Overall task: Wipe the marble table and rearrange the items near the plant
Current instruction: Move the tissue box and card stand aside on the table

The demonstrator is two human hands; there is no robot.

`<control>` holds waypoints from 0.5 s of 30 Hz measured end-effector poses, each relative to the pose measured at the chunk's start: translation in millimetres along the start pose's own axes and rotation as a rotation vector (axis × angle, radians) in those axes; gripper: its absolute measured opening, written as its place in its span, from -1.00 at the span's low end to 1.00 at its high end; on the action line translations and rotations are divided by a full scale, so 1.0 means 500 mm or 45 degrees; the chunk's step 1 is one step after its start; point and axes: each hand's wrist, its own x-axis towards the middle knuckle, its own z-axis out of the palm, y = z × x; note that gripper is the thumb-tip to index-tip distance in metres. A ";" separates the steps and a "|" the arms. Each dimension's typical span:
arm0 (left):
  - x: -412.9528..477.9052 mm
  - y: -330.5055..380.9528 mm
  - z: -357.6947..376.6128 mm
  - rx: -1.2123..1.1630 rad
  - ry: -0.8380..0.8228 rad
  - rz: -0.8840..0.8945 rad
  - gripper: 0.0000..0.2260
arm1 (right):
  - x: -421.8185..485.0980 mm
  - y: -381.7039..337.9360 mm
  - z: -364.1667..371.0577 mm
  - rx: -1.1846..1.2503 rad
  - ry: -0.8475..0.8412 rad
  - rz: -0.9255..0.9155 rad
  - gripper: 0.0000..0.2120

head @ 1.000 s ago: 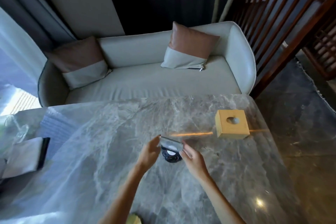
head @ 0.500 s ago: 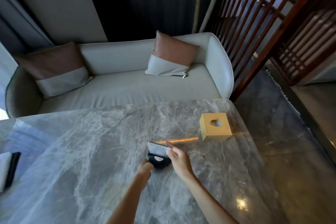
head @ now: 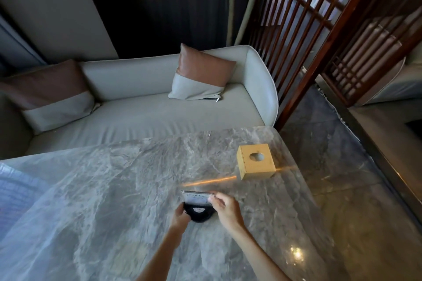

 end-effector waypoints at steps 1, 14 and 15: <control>0.004 -0.015 0.027 0.000 0.004 0.009 -0.50 | 0.000 0.014 -0.025 0.000 0.016 0.006 -0.76; 0.150 -0.118 0.415 0.141 -0.393 0.023 -0.40 | -0.011 0.103 -0.381 0.067 0.261 0.054 -0.86; 0.133 -0.099 0.423 0.176 -0.405 0.020 -0.39 | -0.019 0.113 -0.388 0.101 0.266 0.064 -0.86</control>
